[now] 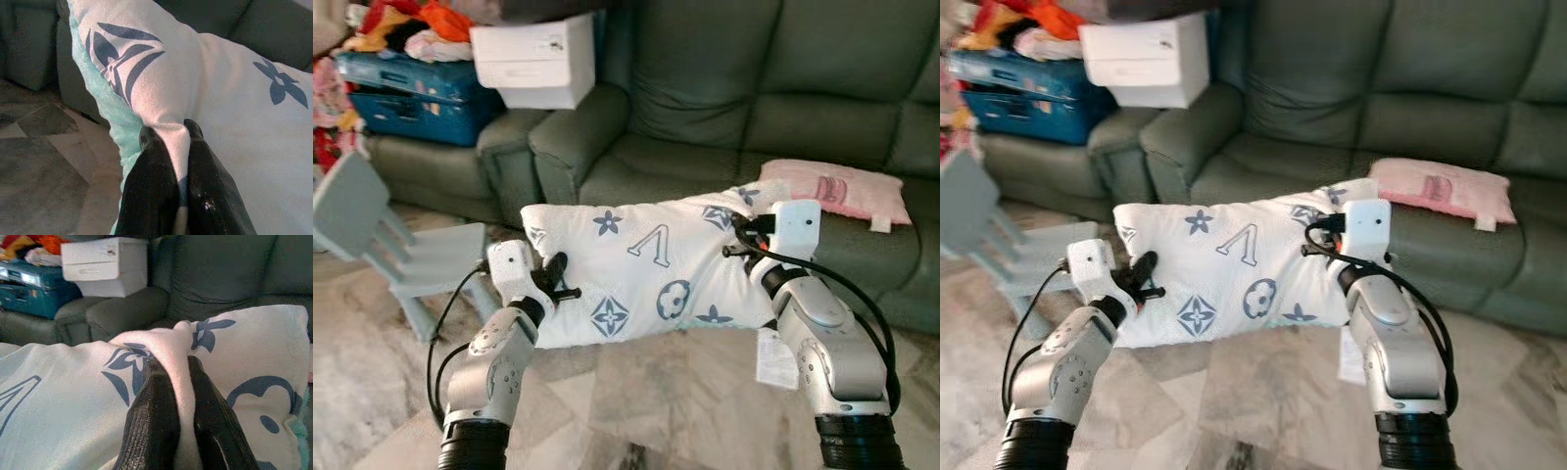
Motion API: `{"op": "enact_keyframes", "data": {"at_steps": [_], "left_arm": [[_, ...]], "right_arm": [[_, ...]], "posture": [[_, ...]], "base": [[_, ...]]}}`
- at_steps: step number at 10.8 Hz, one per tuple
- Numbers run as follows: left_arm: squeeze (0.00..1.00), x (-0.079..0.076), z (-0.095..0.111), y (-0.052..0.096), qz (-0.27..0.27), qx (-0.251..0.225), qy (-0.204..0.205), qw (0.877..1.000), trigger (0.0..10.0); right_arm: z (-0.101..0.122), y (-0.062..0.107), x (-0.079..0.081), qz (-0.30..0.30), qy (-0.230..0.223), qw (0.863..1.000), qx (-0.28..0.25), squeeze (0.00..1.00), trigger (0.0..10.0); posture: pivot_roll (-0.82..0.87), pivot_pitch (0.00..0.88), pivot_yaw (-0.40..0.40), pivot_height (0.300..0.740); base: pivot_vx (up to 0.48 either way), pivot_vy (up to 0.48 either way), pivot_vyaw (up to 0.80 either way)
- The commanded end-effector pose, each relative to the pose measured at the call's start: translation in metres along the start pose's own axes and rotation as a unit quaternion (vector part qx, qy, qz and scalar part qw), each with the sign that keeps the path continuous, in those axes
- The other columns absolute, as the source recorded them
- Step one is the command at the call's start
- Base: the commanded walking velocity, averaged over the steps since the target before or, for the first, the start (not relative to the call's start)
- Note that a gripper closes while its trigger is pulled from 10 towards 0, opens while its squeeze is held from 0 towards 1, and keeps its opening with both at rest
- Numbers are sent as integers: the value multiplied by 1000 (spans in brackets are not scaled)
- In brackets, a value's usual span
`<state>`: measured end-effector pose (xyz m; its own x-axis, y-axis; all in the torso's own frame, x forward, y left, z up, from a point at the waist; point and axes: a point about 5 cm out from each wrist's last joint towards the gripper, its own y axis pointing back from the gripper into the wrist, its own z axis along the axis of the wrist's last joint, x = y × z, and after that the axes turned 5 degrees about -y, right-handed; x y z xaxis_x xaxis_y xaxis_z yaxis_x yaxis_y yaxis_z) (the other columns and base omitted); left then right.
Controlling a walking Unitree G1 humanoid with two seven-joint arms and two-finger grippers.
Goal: Move the pillow to the sofa
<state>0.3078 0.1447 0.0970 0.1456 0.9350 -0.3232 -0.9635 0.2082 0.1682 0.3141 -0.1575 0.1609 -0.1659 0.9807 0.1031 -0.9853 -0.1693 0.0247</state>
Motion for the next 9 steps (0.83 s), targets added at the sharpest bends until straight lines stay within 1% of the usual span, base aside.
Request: {"op": "enact_keyframes", "data": {"at_steps": [1,9], "left_arm": [[0,1,1,-1,-2,1,1,1000,10000],[0,-2,-2,0,-12,9,5,1000,10000]], "right_arm": [[12,1,-2,-3,7,1000,-26,0,10000],[13,1,-2,-2,9,1000,-27,0,10000]], "posture": [[-266,12,29,740],[-266,7,30,740]], "base": [[435,0,0],[435,0,0]]}}
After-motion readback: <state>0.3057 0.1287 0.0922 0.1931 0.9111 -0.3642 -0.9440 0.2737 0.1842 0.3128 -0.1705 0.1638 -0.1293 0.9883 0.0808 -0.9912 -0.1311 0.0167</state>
